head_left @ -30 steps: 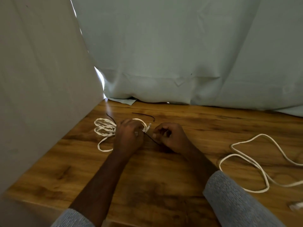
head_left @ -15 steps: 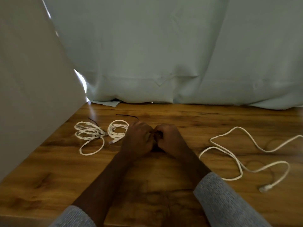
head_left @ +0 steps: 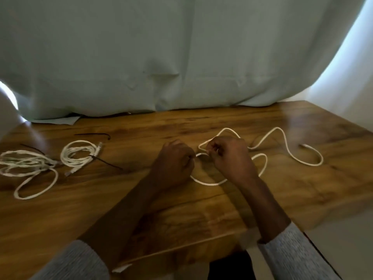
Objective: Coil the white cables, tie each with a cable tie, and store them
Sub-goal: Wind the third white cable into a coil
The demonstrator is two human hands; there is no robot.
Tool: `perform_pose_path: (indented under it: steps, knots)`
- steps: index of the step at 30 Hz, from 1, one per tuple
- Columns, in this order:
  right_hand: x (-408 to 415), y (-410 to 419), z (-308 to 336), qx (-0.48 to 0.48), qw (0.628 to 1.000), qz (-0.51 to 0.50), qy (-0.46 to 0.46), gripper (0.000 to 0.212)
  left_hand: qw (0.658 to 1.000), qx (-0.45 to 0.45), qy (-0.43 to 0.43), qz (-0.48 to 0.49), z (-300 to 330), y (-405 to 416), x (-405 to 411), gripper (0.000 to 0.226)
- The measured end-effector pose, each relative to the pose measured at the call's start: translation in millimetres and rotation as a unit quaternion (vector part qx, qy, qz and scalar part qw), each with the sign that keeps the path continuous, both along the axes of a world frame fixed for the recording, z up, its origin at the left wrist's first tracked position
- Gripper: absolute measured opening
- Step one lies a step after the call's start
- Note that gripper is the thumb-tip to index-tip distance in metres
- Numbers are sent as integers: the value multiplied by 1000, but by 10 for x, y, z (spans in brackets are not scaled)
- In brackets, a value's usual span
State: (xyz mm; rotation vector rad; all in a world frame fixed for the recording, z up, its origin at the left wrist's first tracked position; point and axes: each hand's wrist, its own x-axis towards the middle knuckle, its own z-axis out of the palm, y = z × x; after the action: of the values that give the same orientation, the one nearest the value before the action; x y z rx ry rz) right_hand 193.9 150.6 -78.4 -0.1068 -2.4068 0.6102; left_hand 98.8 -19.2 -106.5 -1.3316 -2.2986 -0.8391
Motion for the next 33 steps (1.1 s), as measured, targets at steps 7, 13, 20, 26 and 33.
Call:
perform_pose_path:
  steps: [7,13,20,26,33]
  knots:
    - [781,444,-52,34,992,-33,115,35,998,30,31,-53,-42,495,399,12]
    - [811,894,-72,98,989,-61,-89,19,996,53,-25,-60,-48,537,432,11]
    - [448,793,420,-122,992,-29,-27,5,977,143,-150,-56,139,419,305,32]
    - [-95,386,694,-63,997,-21,26,22,933,274,-217,-82,505,343,37,28]
    - [-669,100,817,-12,1000,-18,-14,11,978,116,-144,-96,660,122,-333,20]
